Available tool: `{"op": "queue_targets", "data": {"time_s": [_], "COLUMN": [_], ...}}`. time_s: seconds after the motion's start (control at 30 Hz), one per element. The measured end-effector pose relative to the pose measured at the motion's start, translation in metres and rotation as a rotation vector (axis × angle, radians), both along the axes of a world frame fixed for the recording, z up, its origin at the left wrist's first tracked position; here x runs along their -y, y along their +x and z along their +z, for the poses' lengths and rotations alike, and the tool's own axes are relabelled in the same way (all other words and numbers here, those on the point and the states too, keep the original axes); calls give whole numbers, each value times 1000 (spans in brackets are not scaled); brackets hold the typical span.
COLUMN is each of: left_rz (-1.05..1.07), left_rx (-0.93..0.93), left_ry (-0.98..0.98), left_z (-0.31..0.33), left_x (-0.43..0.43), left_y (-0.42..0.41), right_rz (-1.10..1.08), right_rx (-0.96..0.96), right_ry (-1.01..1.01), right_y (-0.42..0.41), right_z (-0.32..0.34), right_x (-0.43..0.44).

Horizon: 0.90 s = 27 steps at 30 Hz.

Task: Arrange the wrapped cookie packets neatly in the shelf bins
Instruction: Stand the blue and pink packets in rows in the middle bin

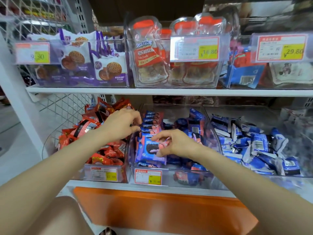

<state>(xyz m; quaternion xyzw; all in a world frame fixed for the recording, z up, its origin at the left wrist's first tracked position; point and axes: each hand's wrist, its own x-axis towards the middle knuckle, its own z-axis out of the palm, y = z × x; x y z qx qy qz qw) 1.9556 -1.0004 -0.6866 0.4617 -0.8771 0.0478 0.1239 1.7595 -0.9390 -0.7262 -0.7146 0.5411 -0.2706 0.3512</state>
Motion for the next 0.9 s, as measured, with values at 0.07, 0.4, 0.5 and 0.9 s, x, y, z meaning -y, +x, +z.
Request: {"op": "queue_targets", "data": {"time_s": [0.07,0.4,0.5,0.9], "left_rz": [18,12,-9,-313], "left_rx": [-74,-319,-287,145], "left_ry": [12,-3,-28,119], "left_z": [-4,-20,-21,-40], "left_x": [-3,-16,-19,-34], "left_y": [2,12,12,-18], "right_rz": [4,8,-19,-202], "right_rx": [-28,-13,-78,-452], "right_ry": [-71,54,-71,-385], "right_y": [13,26,32,-61], "right_z": [-8,-21,-26,29], "right_x": [0,-1,-5,2]}}
